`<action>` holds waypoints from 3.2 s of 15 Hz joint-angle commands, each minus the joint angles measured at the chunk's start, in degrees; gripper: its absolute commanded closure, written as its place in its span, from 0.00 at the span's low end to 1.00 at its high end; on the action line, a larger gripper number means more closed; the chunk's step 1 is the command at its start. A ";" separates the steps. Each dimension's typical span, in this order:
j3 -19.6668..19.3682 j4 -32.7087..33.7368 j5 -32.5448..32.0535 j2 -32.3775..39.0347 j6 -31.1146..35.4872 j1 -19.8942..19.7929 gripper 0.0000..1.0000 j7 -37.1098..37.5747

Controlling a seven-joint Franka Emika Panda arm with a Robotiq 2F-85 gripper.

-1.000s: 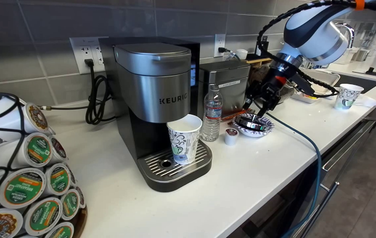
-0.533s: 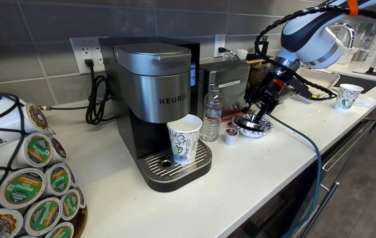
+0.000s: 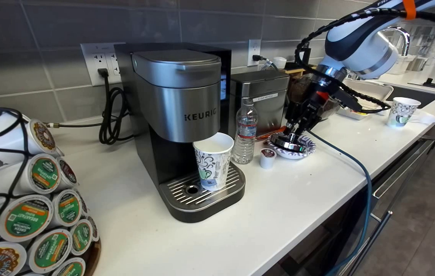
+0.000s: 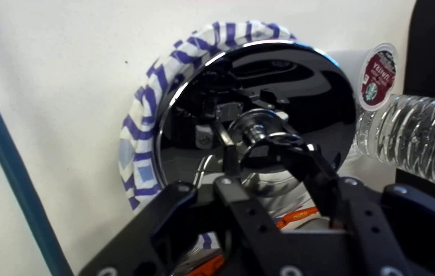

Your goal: Pick up the lid from the counter and put it on the bottle

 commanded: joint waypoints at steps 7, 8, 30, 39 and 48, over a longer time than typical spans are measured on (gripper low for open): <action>1.71 -5.23 0.49 -8.06 -0.62 -1.41 0.79 -1.99; 1.63 -6.13 1.23 -9.38 -0.36 -1.68 0.79 -2.28; -5.45 -24.56 69.30 -27.83 39.19 -5.36 0.79 -21.02; -5.99 -19.28 72.14 -23.10 42.78 -5.79 0.79 -18.85; -8.28 -8.47 84.49 -13.47 46.51 -6.24 0.79 -18.94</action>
